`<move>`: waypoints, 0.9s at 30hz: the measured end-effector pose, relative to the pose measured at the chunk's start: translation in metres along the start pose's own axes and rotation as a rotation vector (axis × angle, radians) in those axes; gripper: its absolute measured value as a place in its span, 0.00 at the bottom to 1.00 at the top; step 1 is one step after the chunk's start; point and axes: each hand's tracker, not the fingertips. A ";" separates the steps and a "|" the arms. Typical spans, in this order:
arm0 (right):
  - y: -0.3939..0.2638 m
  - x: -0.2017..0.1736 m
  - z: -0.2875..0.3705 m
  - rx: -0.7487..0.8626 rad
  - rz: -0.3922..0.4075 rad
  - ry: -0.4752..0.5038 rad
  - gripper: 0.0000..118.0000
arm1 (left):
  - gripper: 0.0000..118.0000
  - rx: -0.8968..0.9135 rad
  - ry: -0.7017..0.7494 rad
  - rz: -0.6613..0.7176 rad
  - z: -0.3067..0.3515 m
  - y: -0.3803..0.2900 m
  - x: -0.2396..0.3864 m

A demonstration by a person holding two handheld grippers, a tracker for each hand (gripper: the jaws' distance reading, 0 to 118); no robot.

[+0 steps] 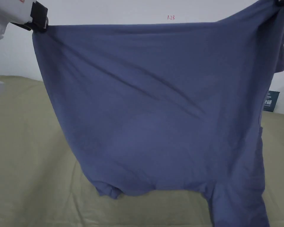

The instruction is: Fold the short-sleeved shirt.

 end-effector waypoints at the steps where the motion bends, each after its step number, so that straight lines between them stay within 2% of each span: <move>1: 0.003 -0.002 0.001 0.016 -0.013 -0.002 0.02 | 0.02 0.007 0.006 0.005 -0.001 0.001 0.001; 3: 0.008 0.000 -0.008 0.038 -0.039 -0.003 0.02 | 0.02 0.011 0.008 0.011 -0.005 0.005 0.001; 6: 0.014 0.000 -0.007 0.086 -0.024 -0.017 0.02 | 0.02 0.027 0.022 0.005 -0.007 0.011 -0.001; 13: 0.039 0.007 -0.001 0.133 -0.050 -0.014 0.02 | 0.02 0.086 0.053 0.011 -0.002 0.038 -0.012; 18: 0.029 0.004 0.008 0.044 -0.036 0.006 0.02 | 0.02 0.089 0.045 -0.011 0.002 0.036 -0.012; 22: 0.001 0.003 0.023 -0.033 0.011 0.035 0.02 | 0.02 0.053 0.021 -0.044 0.002 0.017 -0.010; 27: -0.042 0.009 0.056 -0.112 0.020 0.079 0.02 | 0.02 0.009 -0.011 -0.089 0.013 -0.017 -0.007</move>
